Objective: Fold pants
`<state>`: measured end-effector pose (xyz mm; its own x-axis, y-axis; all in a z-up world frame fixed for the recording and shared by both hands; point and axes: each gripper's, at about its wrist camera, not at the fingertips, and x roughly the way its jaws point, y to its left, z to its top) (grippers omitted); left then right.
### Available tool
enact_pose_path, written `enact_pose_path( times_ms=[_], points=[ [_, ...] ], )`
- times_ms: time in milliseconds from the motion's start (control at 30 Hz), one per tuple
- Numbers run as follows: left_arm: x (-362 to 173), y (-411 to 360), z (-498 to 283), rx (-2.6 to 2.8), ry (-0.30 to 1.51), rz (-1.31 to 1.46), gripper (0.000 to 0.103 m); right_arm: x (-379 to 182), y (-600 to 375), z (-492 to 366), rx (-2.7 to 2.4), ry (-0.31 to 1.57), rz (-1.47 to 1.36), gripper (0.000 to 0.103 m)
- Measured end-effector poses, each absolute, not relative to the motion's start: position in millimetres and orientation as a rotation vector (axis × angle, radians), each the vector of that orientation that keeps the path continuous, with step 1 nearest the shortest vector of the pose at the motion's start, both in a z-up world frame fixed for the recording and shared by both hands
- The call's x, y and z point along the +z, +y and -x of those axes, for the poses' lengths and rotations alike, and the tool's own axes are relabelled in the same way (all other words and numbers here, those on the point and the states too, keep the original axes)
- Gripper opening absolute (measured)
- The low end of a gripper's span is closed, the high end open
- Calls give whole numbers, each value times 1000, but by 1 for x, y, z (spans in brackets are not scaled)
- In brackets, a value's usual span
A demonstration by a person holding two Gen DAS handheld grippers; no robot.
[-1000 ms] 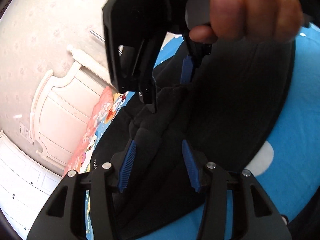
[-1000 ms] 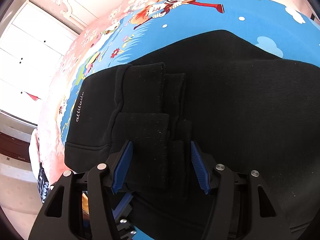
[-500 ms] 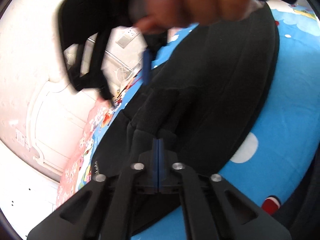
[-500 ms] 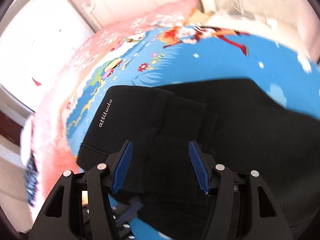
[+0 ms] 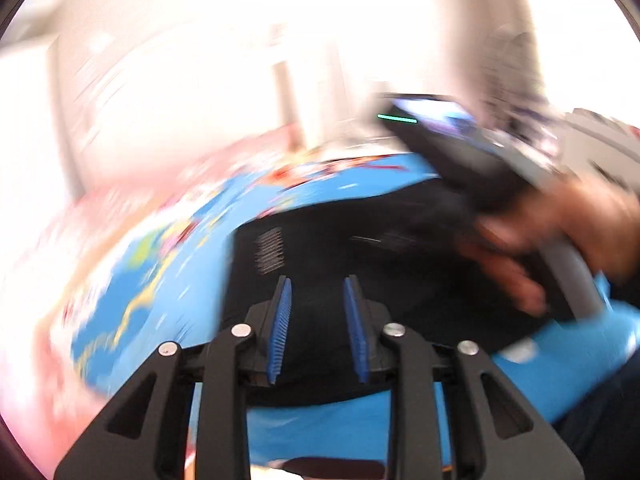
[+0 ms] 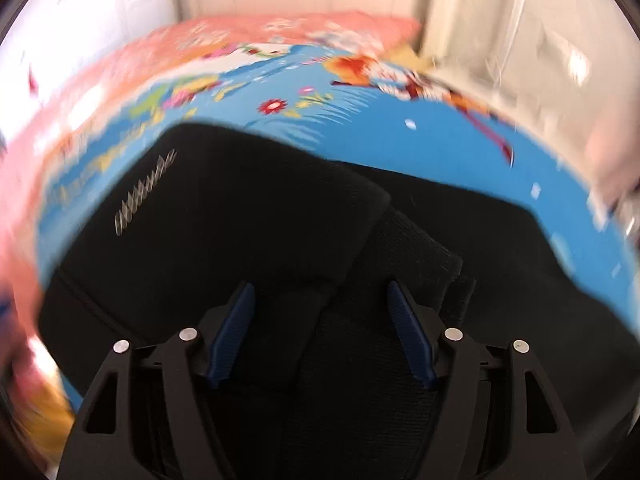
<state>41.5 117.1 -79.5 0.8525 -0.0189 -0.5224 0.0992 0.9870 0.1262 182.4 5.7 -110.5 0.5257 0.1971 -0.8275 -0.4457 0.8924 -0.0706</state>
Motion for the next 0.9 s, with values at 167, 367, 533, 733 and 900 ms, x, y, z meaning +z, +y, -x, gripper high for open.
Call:
enact_pose_path(
  times_ms=[167, 367, 533, 733, 900],
  points=[
    [-110, 148, -58, -46, 718, -58, 21, -108, -1, -182, 382, 962, 252, 69],
    [-119, 138, -46, -33, 702, -117, 21, -76, 9, -188, 441, 891, 180, 69],
    [-111, 135, -34, -66, 689, -43, 27, -99, 20, -220, 331, 945, 255, 72],
    [-99, 179, -25, -21, 642, 252, 60, -110, 20, -217, 292, 901, 297, 77],
    [-112, 198, -35, -71, 704, 404, 59, -111, 15, -217, 288, 898, 276, 79]
  ],
)
